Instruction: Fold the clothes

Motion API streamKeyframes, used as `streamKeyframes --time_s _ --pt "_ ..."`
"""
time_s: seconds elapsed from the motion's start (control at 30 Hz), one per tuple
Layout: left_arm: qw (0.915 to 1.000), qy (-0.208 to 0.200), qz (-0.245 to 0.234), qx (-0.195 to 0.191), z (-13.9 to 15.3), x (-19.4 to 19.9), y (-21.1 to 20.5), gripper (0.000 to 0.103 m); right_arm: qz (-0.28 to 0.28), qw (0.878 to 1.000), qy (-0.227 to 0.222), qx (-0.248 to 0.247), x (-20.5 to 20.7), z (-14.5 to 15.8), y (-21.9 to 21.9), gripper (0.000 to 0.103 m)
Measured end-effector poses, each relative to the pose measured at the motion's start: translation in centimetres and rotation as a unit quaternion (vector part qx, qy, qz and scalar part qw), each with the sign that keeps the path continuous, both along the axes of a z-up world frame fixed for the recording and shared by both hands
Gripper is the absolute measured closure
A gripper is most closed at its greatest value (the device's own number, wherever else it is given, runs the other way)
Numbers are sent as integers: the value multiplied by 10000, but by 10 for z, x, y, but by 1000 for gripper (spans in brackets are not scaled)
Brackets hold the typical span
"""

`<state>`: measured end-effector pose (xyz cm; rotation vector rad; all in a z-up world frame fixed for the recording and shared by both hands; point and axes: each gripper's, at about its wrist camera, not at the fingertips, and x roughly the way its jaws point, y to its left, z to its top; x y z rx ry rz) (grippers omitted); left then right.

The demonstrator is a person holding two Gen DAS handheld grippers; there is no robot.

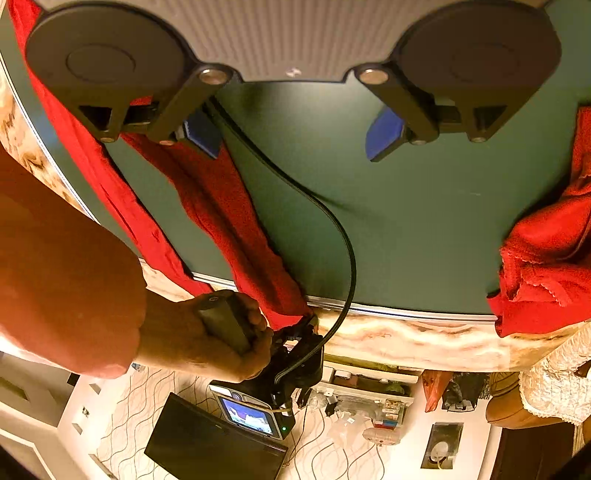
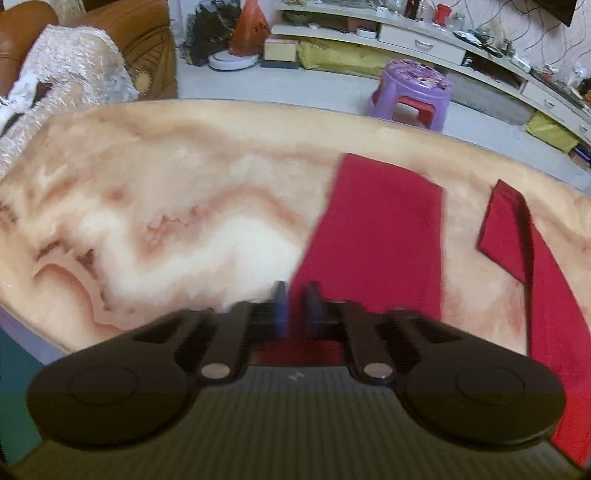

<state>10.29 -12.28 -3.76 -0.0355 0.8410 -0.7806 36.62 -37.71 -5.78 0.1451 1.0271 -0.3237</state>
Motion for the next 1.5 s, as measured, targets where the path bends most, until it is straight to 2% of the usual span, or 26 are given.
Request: streamKeyframes --time_s 0.1,0.2,0.3,0.37,0.4,0.43,0.47,0.57,0.7,0.8,0.87,1.03,1.07,1.13,1.3,1.43,1.47,1.5 --pt "10000 11 -12 -30 1 0 2 13 -35 9997 -104 204 -2 3 0 98" --pt "10000 -38 -35 -77 4 -2 3 13 363 9977 -353 448 -3 14 15 98" --pt "10000 -37 -62 -27 3 -2 2 13 958 9933 -431 483 2 24 39 97" --pt "10000 -34 -72 45 1 -2 1 13 788 9964 -322 4 5 26 46 87" --pt "9999 -38 -75 62 1 -2 1 13 685 9964 -383 -310 4 29 47 77" --pt "9999 -40 -79 60 1 -2 1 13 594 9952 -517 -574 -2 34 46 72" --pt "10000 -37 -87 33 3 -2 2 13 572 9950 -577 -588 -8 39 42 72" --pt "9998 -44 -164 -81 6 -4 3 13 896 9949 -451 -116 -39 53 29 72" --pt "9989 -175 -420 -113 14 -13 1 13 1519 9880 -127 230 -125 64 22 72" --pt "9952 -295 -889 -277 22 -19 4 13 1485 9883 146 306 -174 59 16 72" --pt "9913 -299 -1130 -608 29 -20 15 13 1386 9893 304 337 -200 54 11 72" --pt "9902 -273 -1119 -795 31 -13 29 13 1039 9882 389 1052 -204 31 -5 72" --pt "9902 -236 -1090 -839 30 -11 32 13 1045 9884 382 1038 -202 27 -2 73" --pt "9903 -118 -1042 -915 28 -5 35 13 1053 9893 372 934 -199 23 0 94" --pt "9852 6 -1207 -1214 28 0 42 13 966 9920 59 815 -210 37 -5 97" --pt "9850 -20 -1221 -1223 27 -1 39 12 746 9968 -108 261 -212 46 -20 96" --pt "9857 -15 -1207 -1179 25 0 38 12 759 9967 -105 276 -215 45 -20 96" --pt "9863 -10 -1193 -1136 24 1 37 12 771 9965 -102 291 -217 45 -20 90"
